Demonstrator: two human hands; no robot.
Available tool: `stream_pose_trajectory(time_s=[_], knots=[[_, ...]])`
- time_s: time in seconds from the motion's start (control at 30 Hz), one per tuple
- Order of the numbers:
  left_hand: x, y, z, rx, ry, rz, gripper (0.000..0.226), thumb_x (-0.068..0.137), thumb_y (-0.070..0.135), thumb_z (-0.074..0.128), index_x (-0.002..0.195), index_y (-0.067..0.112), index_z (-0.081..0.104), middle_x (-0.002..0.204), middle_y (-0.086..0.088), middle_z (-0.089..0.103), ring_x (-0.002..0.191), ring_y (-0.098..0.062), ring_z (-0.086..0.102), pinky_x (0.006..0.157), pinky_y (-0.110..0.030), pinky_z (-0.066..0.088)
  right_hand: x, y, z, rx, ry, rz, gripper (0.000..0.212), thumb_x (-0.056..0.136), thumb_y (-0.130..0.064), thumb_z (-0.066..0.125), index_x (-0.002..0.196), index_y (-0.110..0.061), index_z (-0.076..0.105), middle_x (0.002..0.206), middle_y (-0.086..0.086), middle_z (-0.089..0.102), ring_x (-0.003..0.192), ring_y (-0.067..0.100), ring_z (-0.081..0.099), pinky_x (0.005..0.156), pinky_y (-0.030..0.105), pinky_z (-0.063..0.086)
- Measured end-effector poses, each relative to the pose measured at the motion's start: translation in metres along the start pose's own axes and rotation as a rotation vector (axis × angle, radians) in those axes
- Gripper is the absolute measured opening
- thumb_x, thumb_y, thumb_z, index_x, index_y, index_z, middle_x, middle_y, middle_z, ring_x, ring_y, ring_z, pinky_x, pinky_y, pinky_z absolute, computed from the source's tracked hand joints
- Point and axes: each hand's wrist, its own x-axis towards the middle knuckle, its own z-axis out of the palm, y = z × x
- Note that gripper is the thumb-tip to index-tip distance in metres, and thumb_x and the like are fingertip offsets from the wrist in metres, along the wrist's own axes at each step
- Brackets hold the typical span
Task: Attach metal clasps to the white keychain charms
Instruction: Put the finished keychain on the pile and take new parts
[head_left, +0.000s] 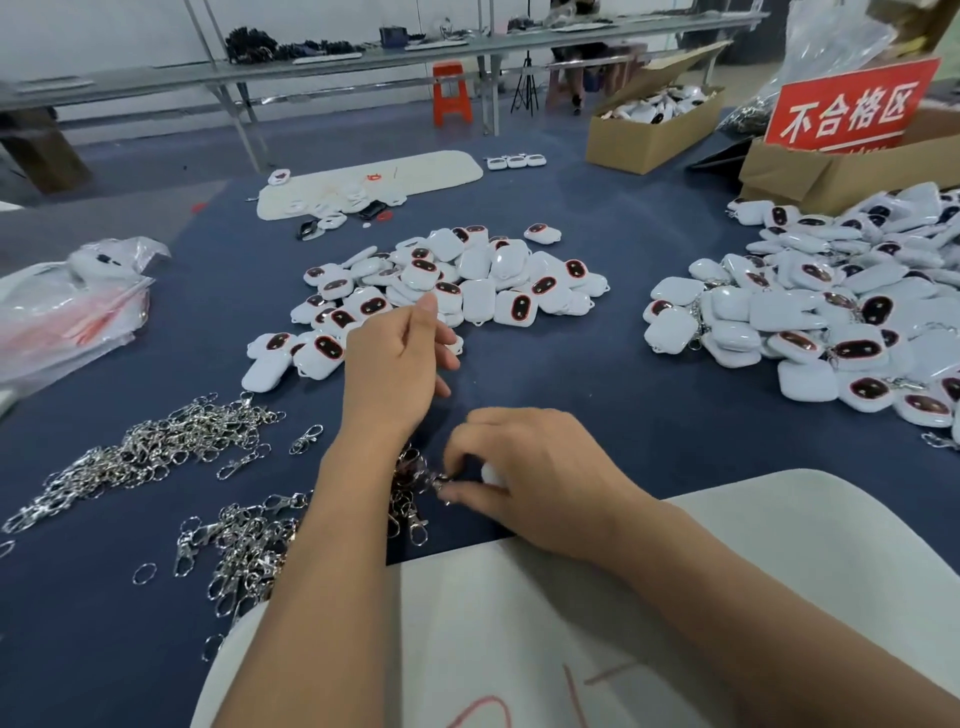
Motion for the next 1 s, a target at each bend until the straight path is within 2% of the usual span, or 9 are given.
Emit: stream_pose_trajectory(time_s=[0.13, 0.23, 0.3, 0.37, 0.47, 0.53, 0.67, 0.8, 1.0], knots=[[-0.001, 0.006, 0.007, -0.102, 0.001, 0.012, 0.052, 0.108, 0.041, 0.043, 0.076, 0.01, 0.071, 0.063, -0.005, 0.071, 0.043, -0.02, 0.06, 0.052, -0.033, 0.053, -0.002, 0.011, -0.002, 0.074, 0.121, 0.092, 0.012, 0.089, -0.021, 0.071, 0.08, -0.019, 0.063, 0.077, -0.008, 0.057, 0.072, 0.016, 0.052, 0.066, 0.043, 0.049], [-0.004, 0.011, 0.013, -0.204, -0.019, 0.002, 0.05, 0.109, 0.036, 0.044, 0.079, 0.008, 0.072, 0.065, -0.008, 0.071, 0.056, -0.02, 0.065, 0.062, -0.038, 0.057, -0.001, 0.013, -0.003, 0.186, 0.335, 0.173, 0.015, 0.084, -0.016, 0.066, 0.074, -0.018, 0.056, 0.066, -0.007, 0.053, 0.063, 0.016, 0.05, 0.059, 0.039, 0.048], [-0.005, 0.015, 0.017, -0.237, -0.154, -0.006, 0.049, 0.109, 0.036, 0.043, 0.084, 0.01, 0.076, 0.076, -0.009, 0.075, 0.07, -0.018, 0.067, 0.074, -0.038, 0.057, 0.001, 0.022, -0.006, 0.344, 0.526, 0.282, 0.016, 0.09, -0.012, 0.069, 0.077, -0.018, 0.061, 0.062, -0.009, 0.055, 0.056, 0.008, 0.049, 0.057, 0.027, 0.043], [-0.009, 0.018, 0.021, -0.245, -0.377, -0.048, 0.043, 0.109, 0.035, 0.042, 0.097, 0.016, 0.078, 0.09, -0.01, 0.077, 0.083, -0.017, 0.069, 0.085, -0.038, 0.056, -0.001, 0.037, -0.015, 0.399, 0.618, 0.375, 0.015, 0.094, -0.012, 0.07, 0.081, -0.019, 0.068, 0.059, -0.011, 0.054, 0.052, 0.006, 0.045, 0.058, 0.02, 0.037], [-0.013, 0.021, 0.024, -0.341, -0.564, -0.068, 0.023, 0.106, 0.015, 0.052, 0.11, 0.017, 0.075, 0.097, -0.01, 0.078, 0.087, -0.021, 0.073, 0.084, -0.034, 0.059, -0.007, 0.058, -0.027, 0.407, 0.585, 0.397, 0.015, 0.097, -0.014, 0.071, 0.083, -0.021, 0.071, 0.06, -0.01, 0.056, 0.054, 0.008, 0.047, 0.059, 0.023, 0.039], [-0.014, 0.022, 0.026, -0.403, -0.53, -0.08, 0.019, 0.099, 0.003, 0.061, 0.105, 0.014, 0.074, 0.095, -0.011, 0.078, 0.083, -0.022, 0.075, 0.078, -0.031, 0.061, -0.008, 0.062, -0.028, 0.478, 0.56, 0.388, 0.018, 0.098, -0.013, 0.07, 0.083, -0.023, 0.071, 0.059, -0.012, 0.055, 0.054, 0.008, 0.047, 0.058, 0.02, 0.038], [-0.016, 0.022, 0.028, -0.414, -0.47, -0.102, 0.023, 0.092, -0.005, 0.068, 0.106, 0.012, 0.073, 0.087, -0.01, 0.074, 0.079, -0.023, 0.074, 0.072, -0.027, 0.058, -0.007, 0.059, -0.023, 0.477, 0.493, 0.351, 0.02, 0.098, -0.013, 0.069, 0.082, -0.024, 0.07, 0.057, -0.013, 0.055, 0.053, 0.007, 0.046, 0.056, 0.016, 0.037], [-0.016, 0.022, 0.027, -0.484, -0.422, -0.141, 0.017, 0.092, -0.005, 0.068, 0.095, 0.009, 0.076, 0.086, -0.011, 0.077, 0.076, -0.021, 0.076, 0.068, -0.021, 0.058, -0.006, 0.061, -0.024, 0.48, 0.51, 0.383, 0.02, 0.098, -0.013, 0.069, 0.08, -0.021, 0.069, 0.057, -0.013, 0.056, 0.053, 0.006, 0.047, 0.056, 0.018, 0.039], [-0.015, 0.02, 0.03, -0.529, -0.356, -0.156, 0.014, 0.091, -0.002, 0.069, 0.091, 0.009, 0.077, 0.082, -0.013, 0.077, 0.071, -0.016, 0.074, 0.064, -0.019, 0.057, -0.005, 0.062, -0.025, 0.476, 0.553, 0.443, 0.021, 0.097, -0.015, 0.07, 0.076, -0.019, 0.068, 0.056, -0.01, 0.056, 0.054, 0.009, 0.046, 0.055, 0.024, 0.039]])
